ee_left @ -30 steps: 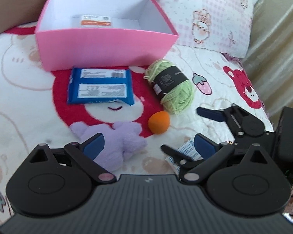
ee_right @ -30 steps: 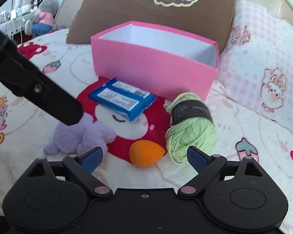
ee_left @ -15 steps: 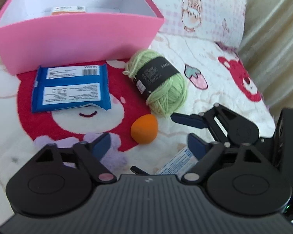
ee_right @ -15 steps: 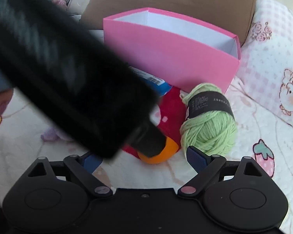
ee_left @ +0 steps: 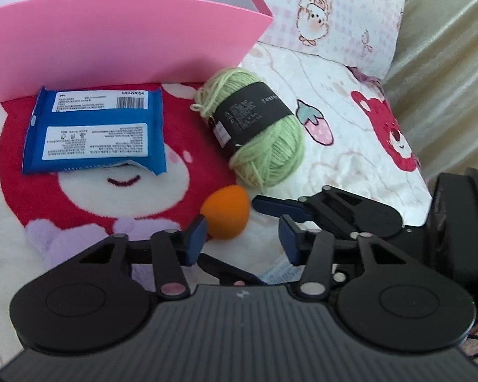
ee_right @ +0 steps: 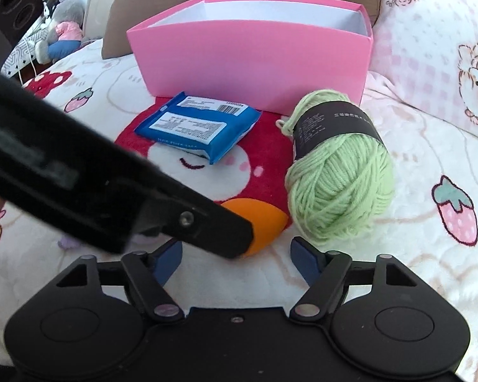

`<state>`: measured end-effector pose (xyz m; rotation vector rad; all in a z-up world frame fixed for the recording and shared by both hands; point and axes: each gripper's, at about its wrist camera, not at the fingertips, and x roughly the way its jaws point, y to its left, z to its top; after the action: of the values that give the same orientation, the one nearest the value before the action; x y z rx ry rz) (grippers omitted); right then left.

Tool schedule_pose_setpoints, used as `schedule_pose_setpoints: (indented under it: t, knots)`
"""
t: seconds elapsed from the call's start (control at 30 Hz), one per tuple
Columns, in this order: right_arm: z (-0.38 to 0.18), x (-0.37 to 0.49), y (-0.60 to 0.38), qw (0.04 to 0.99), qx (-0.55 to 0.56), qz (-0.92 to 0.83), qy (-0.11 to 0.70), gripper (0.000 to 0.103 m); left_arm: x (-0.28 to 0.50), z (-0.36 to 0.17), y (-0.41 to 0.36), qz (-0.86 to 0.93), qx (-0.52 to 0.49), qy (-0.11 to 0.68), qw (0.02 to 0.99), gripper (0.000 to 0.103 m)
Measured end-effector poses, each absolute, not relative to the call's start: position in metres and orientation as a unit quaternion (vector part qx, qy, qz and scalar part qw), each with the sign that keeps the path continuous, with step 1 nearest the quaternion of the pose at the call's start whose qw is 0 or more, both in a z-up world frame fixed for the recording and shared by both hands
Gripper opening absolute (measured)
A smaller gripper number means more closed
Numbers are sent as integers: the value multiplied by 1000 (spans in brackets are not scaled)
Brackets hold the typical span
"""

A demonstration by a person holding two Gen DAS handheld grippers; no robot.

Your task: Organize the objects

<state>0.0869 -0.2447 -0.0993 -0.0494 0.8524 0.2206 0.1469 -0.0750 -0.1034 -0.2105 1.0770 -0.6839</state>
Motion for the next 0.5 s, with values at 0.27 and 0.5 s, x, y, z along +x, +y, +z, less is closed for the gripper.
schedule_pose_setpoints:
  t: [0.27,0.5]
  knots:
    - [-100,87,-243,907,-45,96,407,52,156,-113,-76,-315,-128,501,796,30]
    - [-104,88,-242,905,-45,96,411,51,155,-113,-77,-292,-114,502,806,30]
